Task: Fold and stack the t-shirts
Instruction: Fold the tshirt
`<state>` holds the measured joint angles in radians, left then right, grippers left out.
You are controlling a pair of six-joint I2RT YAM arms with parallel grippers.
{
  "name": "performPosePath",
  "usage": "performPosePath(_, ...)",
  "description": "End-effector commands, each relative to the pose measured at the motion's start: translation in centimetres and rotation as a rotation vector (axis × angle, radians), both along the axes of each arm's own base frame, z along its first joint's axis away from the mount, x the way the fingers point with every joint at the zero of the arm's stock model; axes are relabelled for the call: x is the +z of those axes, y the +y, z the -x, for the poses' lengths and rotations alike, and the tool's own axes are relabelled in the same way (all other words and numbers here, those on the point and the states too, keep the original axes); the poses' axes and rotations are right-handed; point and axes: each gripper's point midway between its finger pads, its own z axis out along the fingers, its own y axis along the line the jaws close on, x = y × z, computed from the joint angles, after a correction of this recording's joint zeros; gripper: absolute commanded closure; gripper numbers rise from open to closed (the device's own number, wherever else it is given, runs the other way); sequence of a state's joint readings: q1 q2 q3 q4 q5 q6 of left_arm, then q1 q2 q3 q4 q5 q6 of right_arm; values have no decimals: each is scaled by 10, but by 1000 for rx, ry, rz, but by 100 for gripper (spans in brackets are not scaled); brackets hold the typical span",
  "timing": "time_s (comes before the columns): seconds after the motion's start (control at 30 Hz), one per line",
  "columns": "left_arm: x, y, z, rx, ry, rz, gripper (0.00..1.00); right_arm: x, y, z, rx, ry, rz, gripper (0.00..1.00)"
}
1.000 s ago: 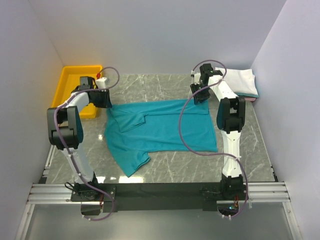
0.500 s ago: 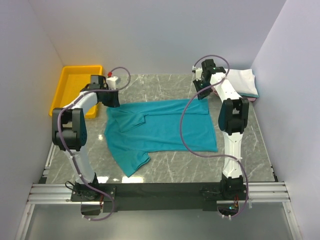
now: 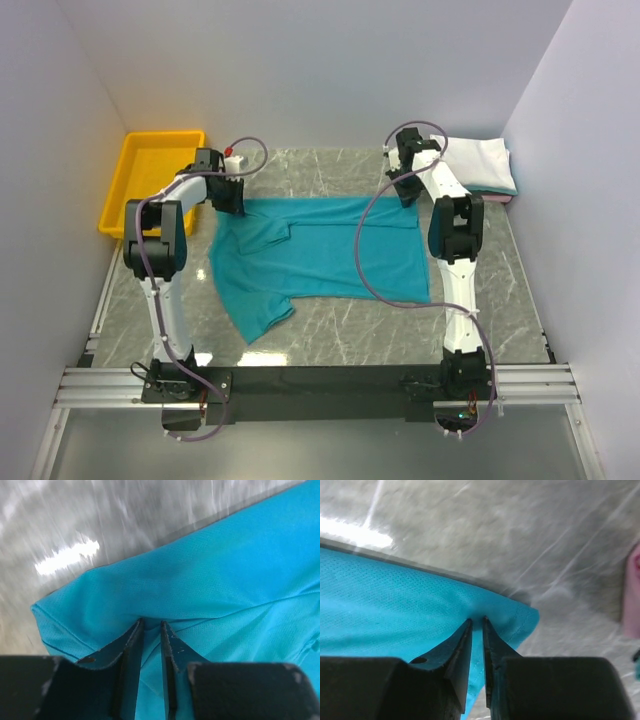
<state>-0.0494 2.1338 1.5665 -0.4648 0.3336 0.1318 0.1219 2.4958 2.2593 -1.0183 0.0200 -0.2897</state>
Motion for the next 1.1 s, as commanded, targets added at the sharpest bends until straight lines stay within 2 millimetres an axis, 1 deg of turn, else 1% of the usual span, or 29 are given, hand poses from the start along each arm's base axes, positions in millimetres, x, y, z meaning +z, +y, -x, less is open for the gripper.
performPosePath(0.0, -7, -2, -20, 30, -2, 2, 73, 2, -15, -20, -21, -52, 82, 78)
performPosePath(0.07, -1, -6, -33, 23, -18, 25, 72, 8, -21, -31, -23, -98, 108, 77)
performPosePath(0.1, 3, -8, -35, 16, -28, 39, 70, 22, -21, -41, -26, -162, 108, 77)
performPosePath(0.17, 26, -17, -36, -24, -76, 93, 66, 36, -23, -45, -28, -208, 102, 73)
performPosePath(0.2, 53, -20, -37, -38, -130, 110, 64, 62, -20, -49, -23, -266, 82, 71)
performPosePath(0.23, 64, -23, -33, -63, -156, 131, 60, 74, -19, -49, -24, -291, 74, 67)
performPosePath(0.27, 78, -27, -28, -88, -181, 153, 57, 83, -13, -46, -8, -297, 38, 64)
performPosePath(0.3, 114, -31, -20, -134, -244, 198, 49, 112, -10, -39, 8, -331, 14, 60)
performPosePath(0.33, 123, -32, -10, -164, -261, 206, 48, 125, -7, -36, 15, -350, 2, 54)
performPosePath(0.37, 135, -32, -2, -183, -279, 216, 46, 148, -1, -23, 44, -373, -29, 51)
performPosePath(0.4, 164, -27, 10, -198, -338, 223, 45, 158, 3, -12, 65, -363, -52, 47)
performPosePath(0.43, 166, -31, 26, -259, -343, 242, 40, 156, 5, 2, 73, -332, -69, 44)
performPosePath(0.47, 166, -34, 45, -295, -305, 254, 39, 158, 7, 14, 96, -317, -80, 42)
performPosePath(0.5, 168, -23, 56, -305, -301, 246, 40, 176, 15, 35, 139, -316, -122, 42)
performPosePath(0.53, 170, -17, 73, -367, -315, 232, 41, 161, 14, 57, 151, -252, -126, 32)
performPosePath(0.57, 162, -13, 94, -379, -255, 237, 41, 158, 16, 72, 176, -229, -130, 32)
performPosePath(0.6, 155, -3, 109, -375, -217, 244, 41, 169, 18, 94, 205, -226, -144, 32)
performPosePath(0.63, 146, -1, 128, -457, -221, 231, 42, 146, 22, 120, 229, -149, -148, 32)
performPosePath(0.67, 138, 2, 141, -482, -194, 222, 42, 141, 23, 135, 258, -131, -143, 32)
performPosePath(0.7, 131, 3, 162, -500, -145, 216, 42, 147, 25, 155, 287, -132, -145, 34)
performPosePath(0.73, 114, 5, 179, -547, -124, 194, 41, 124, 24, 181, 305, -58, -138, 38)
performPosePath(0.77, 105, 9, 188, -557, -110, 164, 41, 117, 30, 195, 331, -39, -135, 40)
performPosePath(0.8, 107, 11, 191, -574, -163, 121, 41, 120, 32, 208, 354, -56, -137, 43)
performPosePath(0.83, 89, 12, 205, -573, -133, 113, 40, 98, 30, 229, 359, 2, -122, 47)
performPosePath(0.87, 81, 17, 209, -574, -135, 65, 41, 96, 33, 237, 364, -13, -114, 50)
performPosePath(0.9, 80, 15, 213, -589, -160, 31, 42, 88, 34, 239, 365, -22, -109, 52)
performPosePath(0.93, 66, 15, 216, -592, -167, 1, 43, 74, 32, 249, 360, 8, -101, 56)
performPosePath(1.0, 49, 10, 227, -612, -148, -45, 45, 64, 31, 244, 322, -9, -80, 59)
performPosePath(1.07, 42, 9, 220, -602, -181, -82, 46, 51, 28, 240, 279, 7, -62, 62)
